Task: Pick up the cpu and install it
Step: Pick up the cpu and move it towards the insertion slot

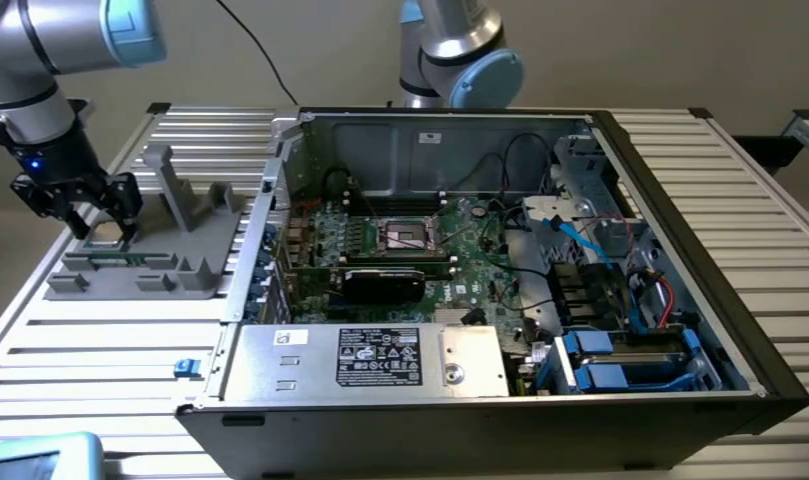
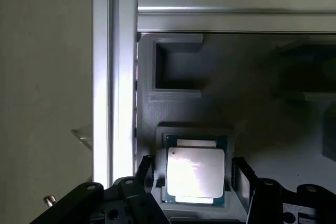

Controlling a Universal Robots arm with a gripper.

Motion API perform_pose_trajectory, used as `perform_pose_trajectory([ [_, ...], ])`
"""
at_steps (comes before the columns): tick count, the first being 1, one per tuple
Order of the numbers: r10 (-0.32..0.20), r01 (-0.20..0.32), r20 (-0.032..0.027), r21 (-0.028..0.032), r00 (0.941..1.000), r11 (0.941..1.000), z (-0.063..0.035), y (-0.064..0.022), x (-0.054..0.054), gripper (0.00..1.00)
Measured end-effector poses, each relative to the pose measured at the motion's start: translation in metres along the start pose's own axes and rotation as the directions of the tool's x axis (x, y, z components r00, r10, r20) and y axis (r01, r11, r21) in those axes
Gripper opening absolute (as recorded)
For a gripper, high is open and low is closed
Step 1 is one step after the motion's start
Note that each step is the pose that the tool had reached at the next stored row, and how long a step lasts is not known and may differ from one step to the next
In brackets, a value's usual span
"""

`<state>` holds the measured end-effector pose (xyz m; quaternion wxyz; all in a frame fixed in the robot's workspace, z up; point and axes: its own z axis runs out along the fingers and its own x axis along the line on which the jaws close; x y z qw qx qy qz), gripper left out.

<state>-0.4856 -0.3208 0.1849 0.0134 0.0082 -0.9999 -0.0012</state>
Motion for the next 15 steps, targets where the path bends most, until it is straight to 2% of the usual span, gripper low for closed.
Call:
perform_pose_trajectory([
  [5,0.001,-0.001,-0.0002,0.0,1.0,1.0,0.0,-0.0001,-0.0009,0.71],
  [7,0.001,-0.001,-0.001,-0.0001,1.0,1.0,0.0,-0.0001,-0.0011,0.68],
  [8,0.001,-0.001,-0.0017,-0.0001,1.0,1.0,0.0,-0.0001,-0.0012,0.62],
  [15,0.001,-0.001,-0.0067,-0.0002,1.0,1.0,-0.0003,-0.0003,-0.0016,0.62],
])
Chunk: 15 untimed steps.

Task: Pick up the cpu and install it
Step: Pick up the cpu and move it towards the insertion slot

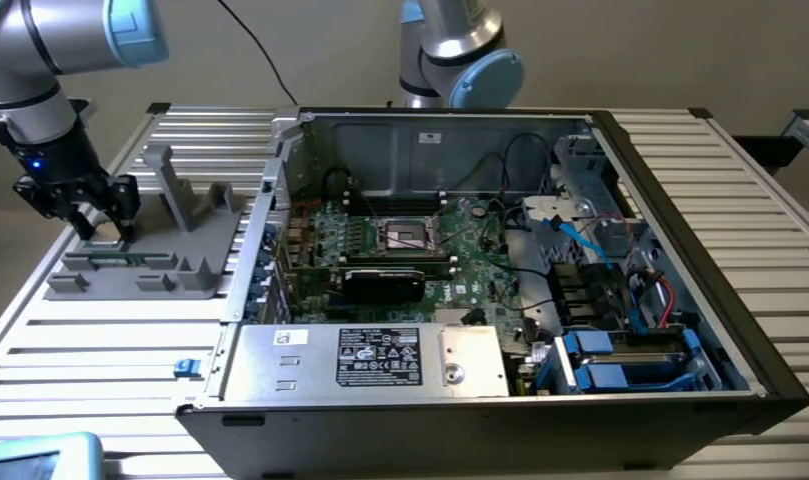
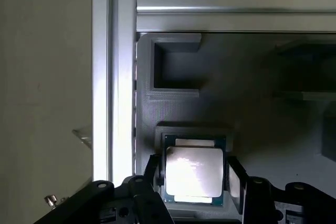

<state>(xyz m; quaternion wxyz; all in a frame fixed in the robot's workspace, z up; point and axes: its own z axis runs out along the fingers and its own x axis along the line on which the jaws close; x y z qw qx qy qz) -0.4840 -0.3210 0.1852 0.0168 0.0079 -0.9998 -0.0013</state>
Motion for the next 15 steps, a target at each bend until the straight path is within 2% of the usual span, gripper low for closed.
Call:
perform_pose_trajectory([
  [6,0.0,0.0,-0.0019,-0.0001,1.0,1.0,0.0,-0.0001,-0.0009,0.62],
  [11,0.0,0.0,-0.01,0.0,1.0,1.0,0.0001,-0.0004,-0.0009,0.62],
  [15,0.0,0.0,-0.0101,-0.0002,0.9999,1.0,0.0003,-0.0009,-0.0015,0.62],
])
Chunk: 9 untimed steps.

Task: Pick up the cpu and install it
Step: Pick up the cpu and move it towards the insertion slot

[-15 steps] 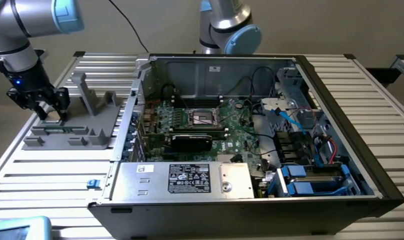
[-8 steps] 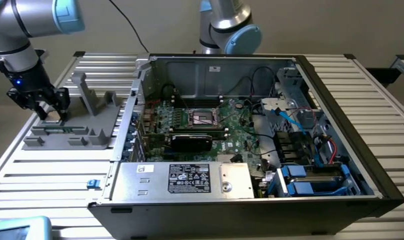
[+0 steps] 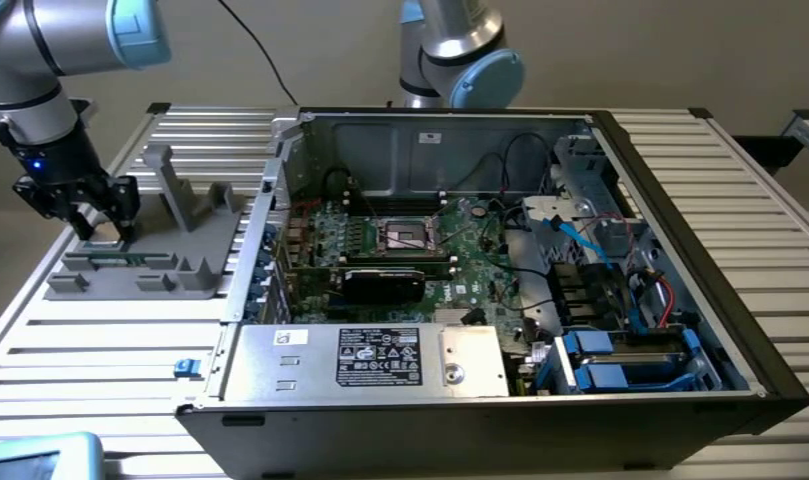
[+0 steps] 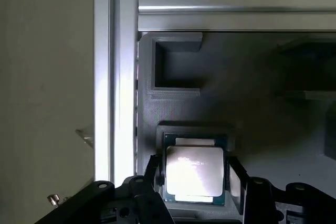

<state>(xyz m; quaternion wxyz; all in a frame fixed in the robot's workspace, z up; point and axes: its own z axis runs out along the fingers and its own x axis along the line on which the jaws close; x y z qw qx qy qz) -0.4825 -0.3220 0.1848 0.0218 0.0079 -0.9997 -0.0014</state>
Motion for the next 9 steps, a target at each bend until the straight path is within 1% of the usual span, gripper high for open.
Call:
perform_pose_trajectory([
  [9,0.0,0.0,-0.0002,0.0,1.0,1.0,-0.0001,-0.0004,-0.0015,0.62],
])
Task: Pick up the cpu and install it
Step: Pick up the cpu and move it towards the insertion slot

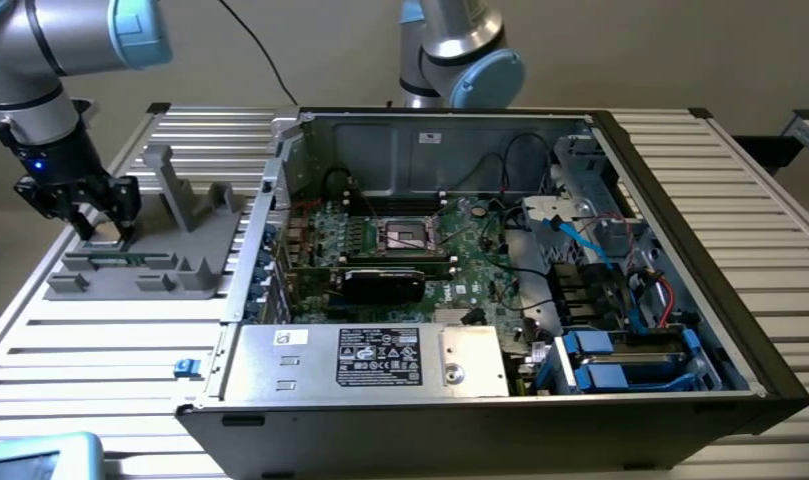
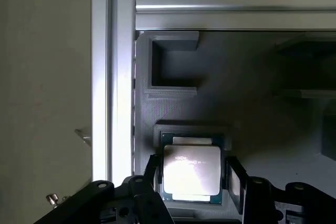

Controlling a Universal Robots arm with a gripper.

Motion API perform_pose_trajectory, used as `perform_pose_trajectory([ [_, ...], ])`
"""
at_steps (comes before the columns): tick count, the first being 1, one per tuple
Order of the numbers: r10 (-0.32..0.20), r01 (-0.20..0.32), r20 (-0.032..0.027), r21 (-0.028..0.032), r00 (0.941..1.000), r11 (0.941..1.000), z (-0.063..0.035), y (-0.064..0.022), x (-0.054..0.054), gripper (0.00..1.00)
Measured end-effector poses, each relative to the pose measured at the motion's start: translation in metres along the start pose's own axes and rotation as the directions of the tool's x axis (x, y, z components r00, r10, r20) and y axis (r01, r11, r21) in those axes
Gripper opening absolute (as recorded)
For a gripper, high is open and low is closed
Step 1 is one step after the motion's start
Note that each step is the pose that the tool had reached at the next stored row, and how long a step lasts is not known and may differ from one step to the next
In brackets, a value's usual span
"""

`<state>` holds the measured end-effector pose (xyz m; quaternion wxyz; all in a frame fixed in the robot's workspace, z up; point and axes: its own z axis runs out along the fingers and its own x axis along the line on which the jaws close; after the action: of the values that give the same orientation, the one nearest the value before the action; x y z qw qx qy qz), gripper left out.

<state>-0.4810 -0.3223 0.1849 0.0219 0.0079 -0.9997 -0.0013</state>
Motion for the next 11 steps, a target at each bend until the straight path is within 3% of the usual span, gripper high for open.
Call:
perform_pose_trajectory([
  [7,0.0,0.0,-0.0002,0.0001,1.0,1.0,-0.0011,-0.0001,0.0,0.55],
  [11,0.0,0.0,0.0,0.0,1.0,1.0,-0.0155,-0.0001,0.001,0.55],
])
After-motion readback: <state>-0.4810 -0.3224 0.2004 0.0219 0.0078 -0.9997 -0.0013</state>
